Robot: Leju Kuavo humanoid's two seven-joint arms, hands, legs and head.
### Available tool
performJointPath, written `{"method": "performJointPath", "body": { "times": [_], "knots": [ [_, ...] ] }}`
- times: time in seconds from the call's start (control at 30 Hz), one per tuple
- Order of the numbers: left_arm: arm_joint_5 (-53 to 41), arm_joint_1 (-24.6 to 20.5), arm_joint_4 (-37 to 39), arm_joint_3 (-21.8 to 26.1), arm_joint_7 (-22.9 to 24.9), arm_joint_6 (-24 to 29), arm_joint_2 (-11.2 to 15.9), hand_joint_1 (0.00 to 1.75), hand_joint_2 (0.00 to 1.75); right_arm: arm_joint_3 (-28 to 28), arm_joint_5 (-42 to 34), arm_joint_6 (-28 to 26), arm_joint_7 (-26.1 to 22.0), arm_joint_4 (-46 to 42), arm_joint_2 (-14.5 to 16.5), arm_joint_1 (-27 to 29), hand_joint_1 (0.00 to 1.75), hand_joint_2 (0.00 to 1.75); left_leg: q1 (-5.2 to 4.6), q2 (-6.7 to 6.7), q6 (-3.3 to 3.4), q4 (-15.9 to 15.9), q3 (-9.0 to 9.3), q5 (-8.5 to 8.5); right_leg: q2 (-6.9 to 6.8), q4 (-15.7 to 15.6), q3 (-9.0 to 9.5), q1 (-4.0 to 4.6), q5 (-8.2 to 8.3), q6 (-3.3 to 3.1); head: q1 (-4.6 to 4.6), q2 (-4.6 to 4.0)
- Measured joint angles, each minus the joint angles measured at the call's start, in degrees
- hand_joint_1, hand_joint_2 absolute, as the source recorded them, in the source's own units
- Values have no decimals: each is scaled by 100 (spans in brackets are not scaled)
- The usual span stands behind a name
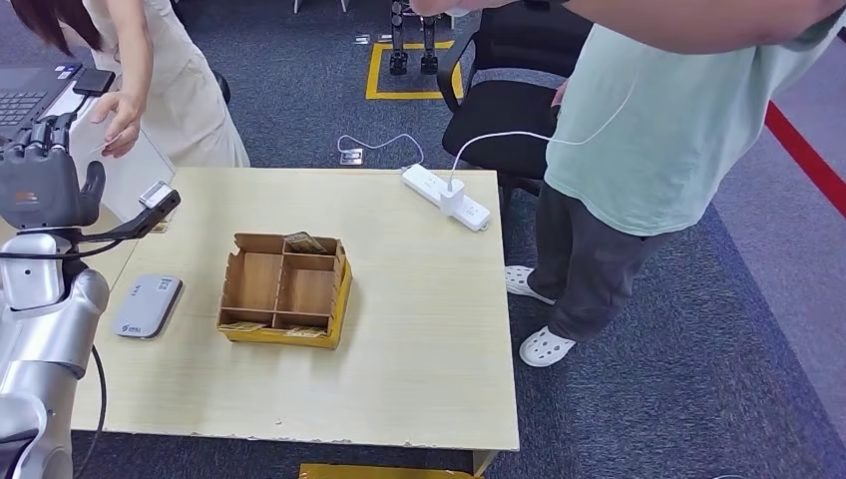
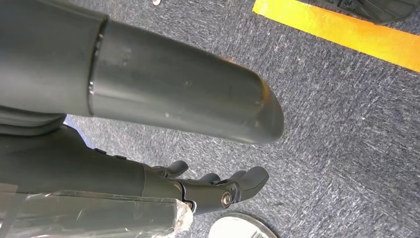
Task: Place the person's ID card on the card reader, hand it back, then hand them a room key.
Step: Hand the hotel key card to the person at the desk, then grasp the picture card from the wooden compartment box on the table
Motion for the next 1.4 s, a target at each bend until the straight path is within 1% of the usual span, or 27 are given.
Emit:
{"method": "performJointPath", "body": {
  "times": [0.13, 0.2, 0.27, 0.33, 0.4, 0.47, 0.53, 0.6, 0.73, 0.83, 0.93, 1.07, 1.13, 1.17, 1.27, 1.33, 1.4],
  "knots": [
    [586, -20, 110, -32, -47, -229, -38, 0, 175, 0, 14, -1, 2, 0, 2, 2, 0, 0, 0, 1, 0, 1, 1, 0, 1, 0, 0, 0, 1, 0, 1, 0],
    [870, -25, 116, -70, -118, -494, -49, 0, 175, -1, 15, -2, 2, 0, 2, 4, 0, 0, 0, 1, 0, 1, 1, 0, 1, 0, 0, 0, 1, 0, 1, 0],
    [1308, -16, 72, -144, -236, -1073, -36, 0, 175, -4, 11, -4, 2, 0, 2, 7, 0, 0, 0, 0, 0, 1, 0, 0, 0, 0, 1, 0, 1, 0, 1, 0],
    [1850, 21, -73, -276, -352, -1982, 40, 0, 175, -10, -2, -9, 2, 0, 2, 13, 0, 0, 1, 1, 0, 1, 0, 0, 1, 0, 0, 0, 0, 0, 1, 0],
    [2365, 88, -324, -465, -423, -3011, 196, 0, 175, -16, -25, -14, 2, 0, 1, 21, 0, 0, 2, 7, 0, 0, -1, 0, 7, 1, -1, 1, 1, -1, 0, 0],
    [2865, 167, -654, -682, -483, -3971, 463, 0, 175, -22, -37, -20, -1, 2, -3, 32, 0, 0, 5, 21, -1, 0, -3, -1, 21, 3, -5, 4, 1, -2, 1, 0],
    [3331, 230, -1046, -915, -547, -4733, 846, 0, 175, -27, -37, -23, -5, 5, -13, 48, 0, 0, 8, 34, -2, -1, -6, -2, 34, 3, -13, 7, 2, -3, -1, 0],
    [3640, 263, -1406, -1131, -587, -5175, 1243, 0, 175, -38, -37, -23, -7, 9, -24, 61, 0, 0, 8, 38, -4, -1, -7, -3, 37, 3, -17, 8, 1, -4, -4, 0],
    [4133, 395, -2018, -1426, -615, -5675, 1983, 0, 175, -78, -34, -36, -13, 11, -40, 60, 0, 0, 9, 45, -6, -4, -10, -5, 41, 3, -22, 9, 0, -4, -2, 0],
    [4326, 481, -2380, -1540, -606, -5778, 2435, 0, 175, -106, -34, -40, -27, 13, -49, 67, 0, 0, 9, 42, -7, -4, -11, -5, 39, 2, -23, 9, 0, -4, -5, 0],
    [4352, 534, -2576, -1620, -604, -5793, 2679, 0, 175, -113, -34, -41, -45, 13, -50, 60, 0, 0, 9, 38, -7, -4, -11, -4, 34, 2, -19, 9, 1, -4, -3, 0],
    [4366, 581, -2704, -1670, -602, -5795, 2835, 0, 175, -114, -34, -41, -54, 13, -50, 59, 0, 0, 8, 39, -7, -3, -10, -4, 33, 2, -18, 8, 3, -5, -2, 0],
    [4498, 604, -2775, -1730, -601, -5936, 2947, 0, 175, -118, -35, -45, -65, 13, -51, 57, 0, 0, 9, 40, -6, -3, -11, -3, 34, 3, -17, 9, 4, -7, 1, 0],
    [4654, 631, -2842, -1779, -596, -6061, 3062, 0, 175, -123, -36, -49, -73, 13, -52, 56, 0, 0, 10, 44, -7, -3, -12, -3, 39, 4, -18, 10, 5, -8, 2, -1],
    [5359, 785, -3214, -1915, -521, -6415, 3600, 0, 175, -144, -36, -57, -87, 14, -61, 61, 0, 0, 12, 61, -8, -3, -14, -5, 58, 6, -26, 13, 6, -10, 1, -1],
    [5876, 967, -3617, -1940, -410, -6488, 4104, 0, 175, -155, -34, -56, -87, 15, -73, 69, 0, 0, 12, 63, -11, -3, -15, -8, 62, 4, -30, 13, 3, -9, -1, 0],
    [6099, 1290, -4062, -1924, -297, -6405, 4591, 0, 175, -169, -34, -56, -87, 15, -83, 65, 0, 0, 10, 57, -13, -4, -14, -12, 58, 3, -29, 10, -2, -7, -2, 0]
  ]
}}
